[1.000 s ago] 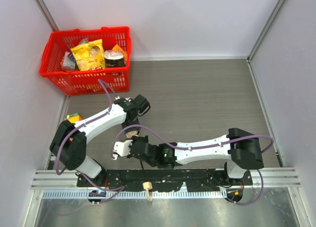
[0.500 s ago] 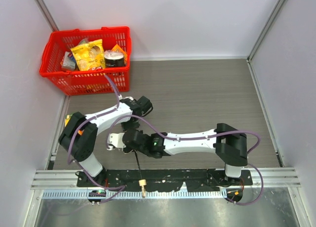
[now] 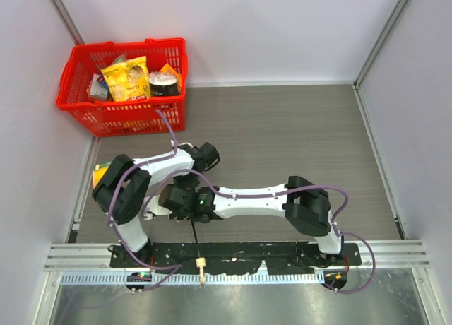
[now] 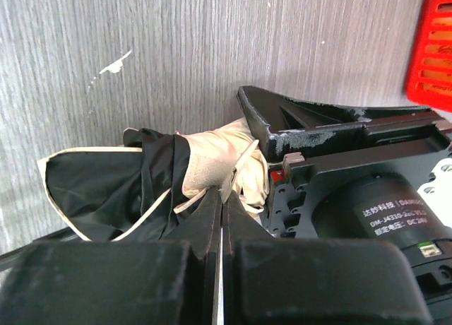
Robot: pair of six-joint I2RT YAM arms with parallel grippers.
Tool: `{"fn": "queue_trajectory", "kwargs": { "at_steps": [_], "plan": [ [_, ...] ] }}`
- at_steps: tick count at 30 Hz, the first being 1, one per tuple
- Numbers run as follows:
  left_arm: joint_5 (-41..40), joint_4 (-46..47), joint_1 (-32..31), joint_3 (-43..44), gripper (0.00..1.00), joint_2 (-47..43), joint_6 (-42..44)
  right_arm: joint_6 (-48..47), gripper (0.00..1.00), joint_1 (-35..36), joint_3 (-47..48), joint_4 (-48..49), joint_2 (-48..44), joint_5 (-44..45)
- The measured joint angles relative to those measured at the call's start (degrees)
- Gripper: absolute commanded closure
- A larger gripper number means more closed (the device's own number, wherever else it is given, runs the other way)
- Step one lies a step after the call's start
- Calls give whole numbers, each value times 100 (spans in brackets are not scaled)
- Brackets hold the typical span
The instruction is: Put away the umbrella
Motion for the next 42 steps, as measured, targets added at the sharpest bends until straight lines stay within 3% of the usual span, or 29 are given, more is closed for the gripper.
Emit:
{"fn": "queue_trajectory", "kwargs": {
  "at_steps": [10, 15, 25, 29, 42],
  "plan": [
    [-420, 85, -136, -28, 100, 149, 151, -229, 97, 11, 822, -844, 496, -4],
    [-767, 229, -304, -120, 100, 170, 264, -232, 89, 11, 1185, -1222, 708, -17],
    [-1534, 385, -540, -208, 100, 352, 387, -186, 86, 11, 2404, -2341, 1397, 13],
    [-1569, 564, -511, -348, 100, 240, 420, -184, 90, 59, 2590, -2413, 1512, 52],
    [-1862, 1029, -533, -721, 100, 44, 599, 208, 87, 37, 2656, -2264, 1617, 9]
  ]
}}
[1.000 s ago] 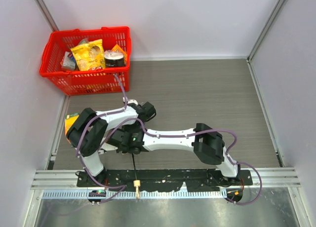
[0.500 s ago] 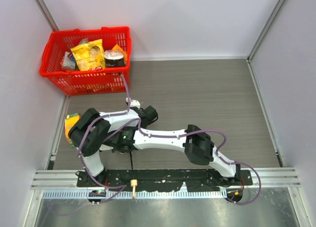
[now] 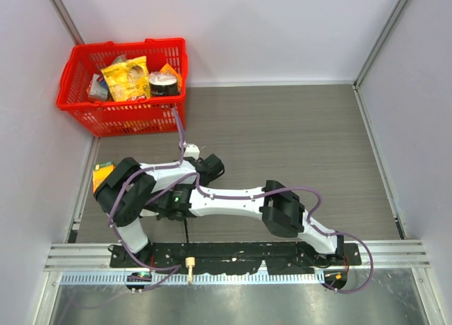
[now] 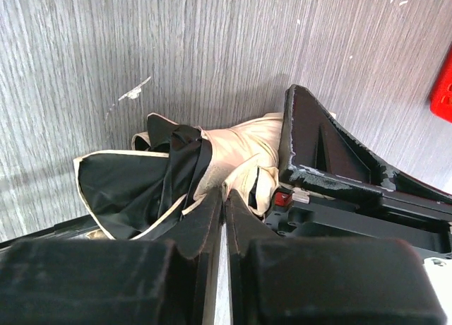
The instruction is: Put away the umbrella
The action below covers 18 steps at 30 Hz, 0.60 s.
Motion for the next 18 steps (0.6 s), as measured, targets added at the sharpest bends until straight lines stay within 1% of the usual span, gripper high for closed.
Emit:
{"fn": "queue_trajectory", "kwargs": {
  "at_steps": [2, 5, 6, 8, 10, 14, 15, 16, 17, 18],
  "plan": [
    [-13, 0, -9, 2, 100, 11, 4, 17, 87, -20, -76, 72, -42, -55],
    [-48, 0, -33, 9, 100, 42, 11, 33, 82, -26, -151, 166, -76, -131],
    [-66, 2, -42, 20, 100, 59, 17, 70, 81, -31, -179, 271, -96, -310],
    [-129, 131, -83, 42, 100, 96, 37, 256, 79, -33, -267, 586, -90, -1062],
    [-199, 354, -146, 70, 100, 142, 120, 487, 79, -55, -472, 866, -83, -1589],
    [-243, 710, -157, 70, 100, 164, 203, 629, 79, -87, -638, 1158, -83, -1991],
    [-256, 763, -157, 70, 100, 175, 219, 649, 77, -92, -660, 1196, -83, -2039],
    [-267, 820, -157, 72, 100, 184, 238, 662, 74, -98, -688, 1237, -87, -2085],
    [-271, 874, -157, 72, 100, 186, 251, 669, 68, -103, -721, 1276, -96, -2105],
    [-273, 970, -157, 72, 100, 192, 245, 697, 67, -103, -833, 1410, -138, -2105]
  ]
}}
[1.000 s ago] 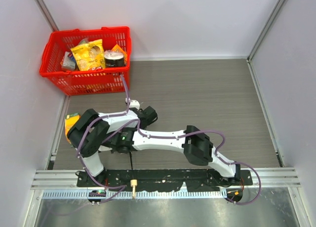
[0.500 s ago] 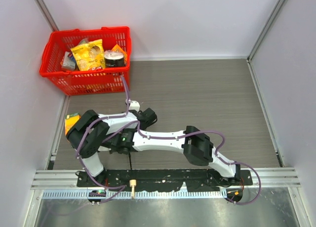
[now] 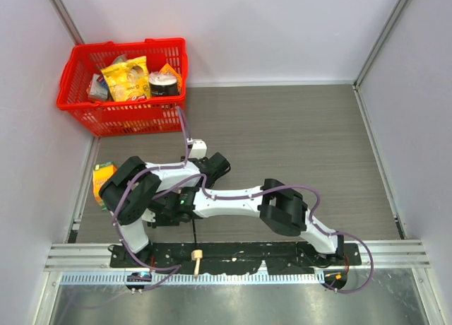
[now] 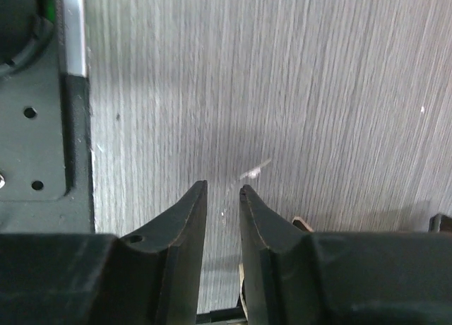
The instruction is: Put away the umbrella
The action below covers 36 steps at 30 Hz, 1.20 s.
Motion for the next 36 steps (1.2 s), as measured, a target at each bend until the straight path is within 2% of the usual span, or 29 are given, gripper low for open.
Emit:
{"fn": "queue_trajectory", "kwargs": {
  "at_steps": [6, 10, 13, 20, 25, 30, 33, 36],
  "plan": [
    [164, 299, -109, 68, 100, 20, -9, 291, 59, -48, -1427, 671, -817, 203],
    [487, 492, -186, 153, 100, 11, -179, 575, 57, -33, -2479, 942, -1703, 527],
    [846, 702, -131, 144, 100, -68, -459, 896, 52, 11, -3134, 1189, -2503, 855],
    [1661, 1370, 90, -109, 100, -581, -678, 1967, 52, 205, -4597, 1770, -4962, 1480],
    [2350, 2201, 387, -376, 100, -1644, -116, 2782, 52, 42, -4903, 1762, -6502, 2741],
    [3132, 3300, 791, -400, 100, -2594, 728, 3462, 48, -509, -5228, 1598, -7952, 3532],
    [3661, 4079, 977, -498, 100, -2896, 1290, 3790, 48, -942, -5401, 1419, -8373, 3939],
    [4247, 4983, 1064, -835, 100, -3088, 1939, 4019, 48, -1491, -5429, 1224, -8273, 4170]
  ]
}}
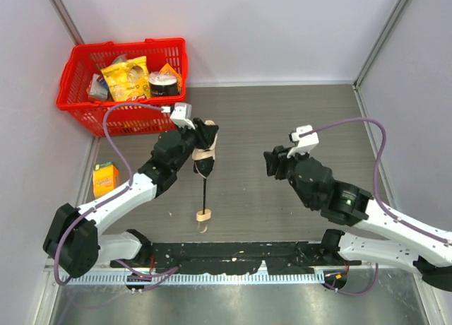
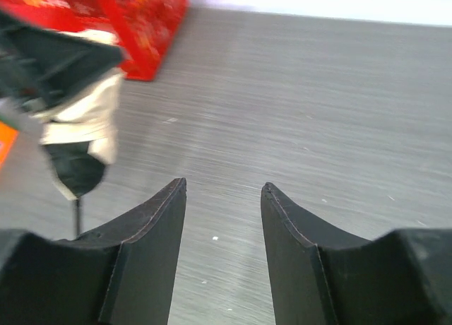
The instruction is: Put away the umbrella
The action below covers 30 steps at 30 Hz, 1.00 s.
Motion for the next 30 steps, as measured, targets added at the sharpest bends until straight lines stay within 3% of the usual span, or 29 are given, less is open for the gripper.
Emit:
{"fn": "queue_trajectory", "kwargs": {
  "at_steps": [7, 9, 12, 15, 20, 30],
  "plan": [
    [1554, 2393, 116, -772, 100, 142, 1172, 160, 48, -1202, -31, -186, 1154, -551],
    [1867, 3274, 232, -758, 100, 433, 1239, 155, 45, -1425, -50, -190, 1309, -944],
    [2400, 4177, 457, -575, 100, 957, 907, 0, 32, -1810, -157, 208, 1377, -2302],
    [3150, 4568, 684, -262, 100, 1462, 221, -199, 30, -2170, -474, 938, 1445, -3974],
    [4210, 4800, 796, -57, 100, 1633, -807, -144, 30, -2785, -573, 2085, 1908, -6035],
    [5058, 5128, 671, -28, 100, 1132, -1836, 702, 30, -2879, -468, 4019, 2562, -7921]
  ]
}}
